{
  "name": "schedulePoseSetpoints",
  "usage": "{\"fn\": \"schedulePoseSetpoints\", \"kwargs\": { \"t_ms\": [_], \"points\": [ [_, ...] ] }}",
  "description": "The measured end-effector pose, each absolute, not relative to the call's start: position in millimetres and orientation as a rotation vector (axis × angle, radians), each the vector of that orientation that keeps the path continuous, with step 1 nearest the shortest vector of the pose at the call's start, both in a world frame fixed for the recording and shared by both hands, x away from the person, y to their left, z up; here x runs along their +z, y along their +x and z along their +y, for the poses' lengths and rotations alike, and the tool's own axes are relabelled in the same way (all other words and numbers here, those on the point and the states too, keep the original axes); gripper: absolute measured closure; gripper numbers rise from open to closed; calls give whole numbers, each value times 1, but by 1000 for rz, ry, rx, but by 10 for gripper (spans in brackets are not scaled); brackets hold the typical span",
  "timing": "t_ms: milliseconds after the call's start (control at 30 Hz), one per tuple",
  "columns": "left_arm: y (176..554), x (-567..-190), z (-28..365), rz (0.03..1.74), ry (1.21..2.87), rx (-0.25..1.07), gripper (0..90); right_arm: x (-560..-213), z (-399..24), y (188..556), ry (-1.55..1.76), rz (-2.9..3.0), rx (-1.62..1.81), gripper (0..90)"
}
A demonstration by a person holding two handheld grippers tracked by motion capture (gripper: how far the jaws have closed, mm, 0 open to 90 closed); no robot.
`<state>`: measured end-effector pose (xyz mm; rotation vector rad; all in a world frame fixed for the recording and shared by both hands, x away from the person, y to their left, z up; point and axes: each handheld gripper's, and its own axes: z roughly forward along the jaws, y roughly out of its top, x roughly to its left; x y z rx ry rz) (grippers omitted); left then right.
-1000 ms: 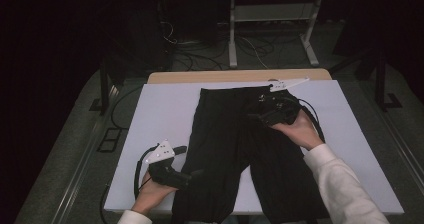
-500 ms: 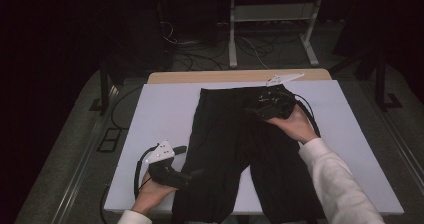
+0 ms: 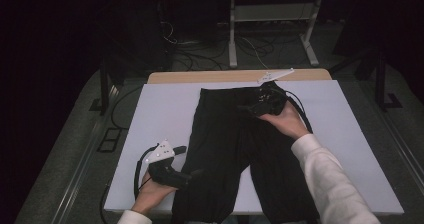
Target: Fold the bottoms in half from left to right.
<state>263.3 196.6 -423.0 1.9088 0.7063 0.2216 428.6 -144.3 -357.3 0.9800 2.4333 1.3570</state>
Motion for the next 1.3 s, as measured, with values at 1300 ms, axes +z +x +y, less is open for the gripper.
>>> {"fn": "schedulePoseSetpoints", "kwargs": {
  "t_ms": [1300],
  "points": [
    [262,-422,197,703,1906,216,0,-368,-77,472,946,2442,1361,0]
  ]
}}
